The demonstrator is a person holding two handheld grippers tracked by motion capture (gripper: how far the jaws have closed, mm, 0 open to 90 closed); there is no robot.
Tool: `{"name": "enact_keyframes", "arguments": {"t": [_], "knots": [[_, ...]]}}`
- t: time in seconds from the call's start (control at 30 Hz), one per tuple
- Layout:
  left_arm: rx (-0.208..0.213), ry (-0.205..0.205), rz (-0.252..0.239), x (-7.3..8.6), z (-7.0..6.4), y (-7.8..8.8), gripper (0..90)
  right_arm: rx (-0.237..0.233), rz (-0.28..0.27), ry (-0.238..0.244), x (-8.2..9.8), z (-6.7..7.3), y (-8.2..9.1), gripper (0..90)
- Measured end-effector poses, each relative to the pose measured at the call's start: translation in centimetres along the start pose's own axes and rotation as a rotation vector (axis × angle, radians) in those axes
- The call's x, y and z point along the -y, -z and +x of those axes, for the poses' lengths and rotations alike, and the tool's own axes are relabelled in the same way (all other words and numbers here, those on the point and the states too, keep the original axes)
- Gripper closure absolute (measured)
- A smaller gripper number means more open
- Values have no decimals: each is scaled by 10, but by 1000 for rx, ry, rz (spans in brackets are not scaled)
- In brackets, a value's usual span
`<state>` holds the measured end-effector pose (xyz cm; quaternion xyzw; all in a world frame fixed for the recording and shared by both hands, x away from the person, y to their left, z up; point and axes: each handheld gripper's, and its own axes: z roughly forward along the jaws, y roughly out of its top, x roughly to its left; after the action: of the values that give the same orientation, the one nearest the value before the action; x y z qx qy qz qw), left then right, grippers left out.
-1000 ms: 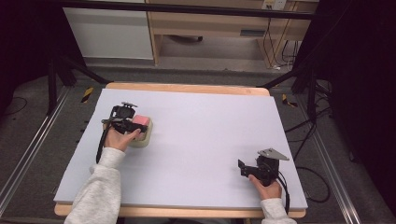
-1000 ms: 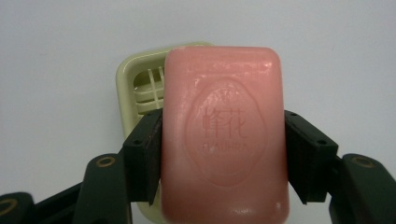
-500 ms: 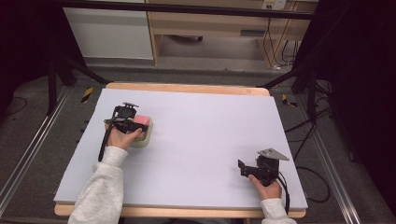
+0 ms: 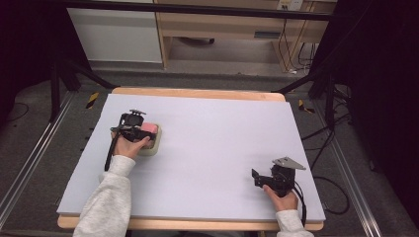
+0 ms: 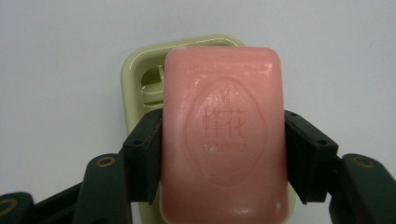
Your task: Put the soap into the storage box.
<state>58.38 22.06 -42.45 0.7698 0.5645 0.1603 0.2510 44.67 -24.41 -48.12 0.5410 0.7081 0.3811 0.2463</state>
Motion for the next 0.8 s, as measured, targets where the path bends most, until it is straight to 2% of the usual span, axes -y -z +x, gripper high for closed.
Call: {"name": "enact_keyframes", "arguments": {"t": [0.8], "knots": [[-7, 13, 9, 5, 2, -12, 372, -2, 3, -2, 0, 0, 0, 52]]}}
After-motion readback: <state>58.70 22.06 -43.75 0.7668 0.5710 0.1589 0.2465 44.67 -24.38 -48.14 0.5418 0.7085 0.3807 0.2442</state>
